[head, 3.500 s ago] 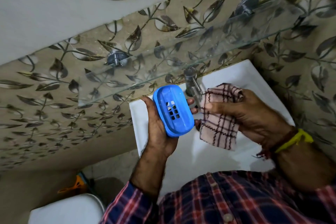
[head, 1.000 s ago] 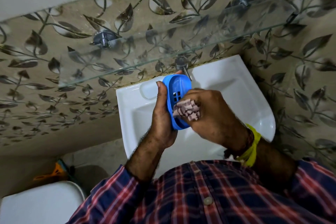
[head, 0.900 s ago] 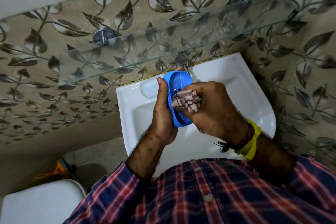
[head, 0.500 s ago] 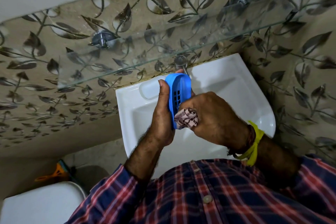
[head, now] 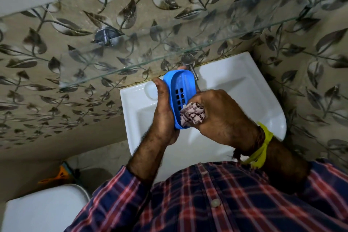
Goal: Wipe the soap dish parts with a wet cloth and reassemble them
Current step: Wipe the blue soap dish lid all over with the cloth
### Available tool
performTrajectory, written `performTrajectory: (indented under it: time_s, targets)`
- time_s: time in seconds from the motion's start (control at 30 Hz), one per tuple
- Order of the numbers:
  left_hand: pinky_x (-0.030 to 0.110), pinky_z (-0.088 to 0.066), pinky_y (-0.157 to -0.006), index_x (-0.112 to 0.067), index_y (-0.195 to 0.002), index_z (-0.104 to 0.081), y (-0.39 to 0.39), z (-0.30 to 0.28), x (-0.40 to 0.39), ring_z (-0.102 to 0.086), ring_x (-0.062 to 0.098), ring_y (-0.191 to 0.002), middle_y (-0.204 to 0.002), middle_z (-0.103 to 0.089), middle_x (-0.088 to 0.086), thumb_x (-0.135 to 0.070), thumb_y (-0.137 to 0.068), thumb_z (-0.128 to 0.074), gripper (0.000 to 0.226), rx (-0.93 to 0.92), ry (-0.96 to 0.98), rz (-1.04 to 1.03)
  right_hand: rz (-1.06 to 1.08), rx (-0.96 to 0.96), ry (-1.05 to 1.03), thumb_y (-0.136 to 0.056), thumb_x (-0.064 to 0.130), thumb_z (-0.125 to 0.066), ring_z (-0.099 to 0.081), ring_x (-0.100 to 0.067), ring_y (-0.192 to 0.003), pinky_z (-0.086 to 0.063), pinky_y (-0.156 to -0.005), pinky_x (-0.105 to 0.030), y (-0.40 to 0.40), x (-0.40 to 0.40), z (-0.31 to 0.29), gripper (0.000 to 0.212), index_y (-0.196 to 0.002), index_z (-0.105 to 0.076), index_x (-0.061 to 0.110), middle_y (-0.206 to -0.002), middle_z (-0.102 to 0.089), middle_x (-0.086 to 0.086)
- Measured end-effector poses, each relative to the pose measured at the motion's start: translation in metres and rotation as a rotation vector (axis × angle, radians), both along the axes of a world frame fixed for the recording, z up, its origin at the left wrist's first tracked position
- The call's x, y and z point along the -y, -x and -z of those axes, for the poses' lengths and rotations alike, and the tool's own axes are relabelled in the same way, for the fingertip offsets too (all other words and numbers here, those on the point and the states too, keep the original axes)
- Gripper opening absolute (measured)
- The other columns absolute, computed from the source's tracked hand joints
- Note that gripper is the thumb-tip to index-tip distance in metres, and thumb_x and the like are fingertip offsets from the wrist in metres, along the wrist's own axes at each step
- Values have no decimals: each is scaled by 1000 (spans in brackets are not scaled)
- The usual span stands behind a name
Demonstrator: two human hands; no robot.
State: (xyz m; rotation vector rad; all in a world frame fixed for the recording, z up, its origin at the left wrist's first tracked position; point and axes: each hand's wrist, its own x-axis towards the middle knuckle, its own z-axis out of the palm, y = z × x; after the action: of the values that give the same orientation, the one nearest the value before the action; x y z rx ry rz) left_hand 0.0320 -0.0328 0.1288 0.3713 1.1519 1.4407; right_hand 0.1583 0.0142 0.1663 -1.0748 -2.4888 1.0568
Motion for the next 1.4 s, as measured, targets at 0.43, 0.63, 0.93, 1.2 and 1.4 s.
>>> performTrajectory:
  time_s: [0.43, 0.63, 0.93, 1.2, 1.4]
  targets:
    - [40, -61, -77, -33, -114, -72, -4, 0, -3, -73, 22, -92, -99, -77, 3, -72, -92, -18, 71, 8, 3, 3, 78, 126, -120, -76, 23, -79, -69, -28, -82, -60, -76, -40, 5, -9, -13, 21, -96, -73, 20, -87, -74, -3]
    - [34, -61, -74, -34, -102, -79, -1, -1, -2, -74, 15, -84, -91, -77, -1, -69, -96, -12, 76, 9, -13, -25, 161, -33, -132, -75, 22, -83, -67, -25, -73, -59, -68, -38, 6, -2, -2, 15, -87, -73, 20, -79, -71, -1]
    - [38, -59, -83, -12, -133, -62, -3, 9, -3, -72, 25, -97, -103, -75, 11, -74, -92, -20, 86, 35, -8, -45, 211, -89, -246, -69, 14, -75, -63, -29, -78, -56, -66, -43, 10, 0, -1, 15, -84, -71, 15, -80, -69, -3]
    - [35, -61, -82, -23, -110, -78, -6, 2, -3, -74, 21, -94, -102, -77, 9, -71, -96, -16, 79, 36, -19, -86, 220, -153, -269, -65, 13, -65, -63, -31, -79, -56, -66, -43, 12, -2, 2, 21, -85, -72, 13, -82, -69, -3]
    - [37, -61, -84, -23, -110, -78, -10, 1, -1, -73, 22, -101, -110, -76, 10, -70, -95, -20, 76, 47, -31, -80, 205, -140, -309, -65, 12, -72, -62, -31, -76, -55, -63, -42, 13, -6, -2, 17, -82, -72, 13, -79, -70, -3]
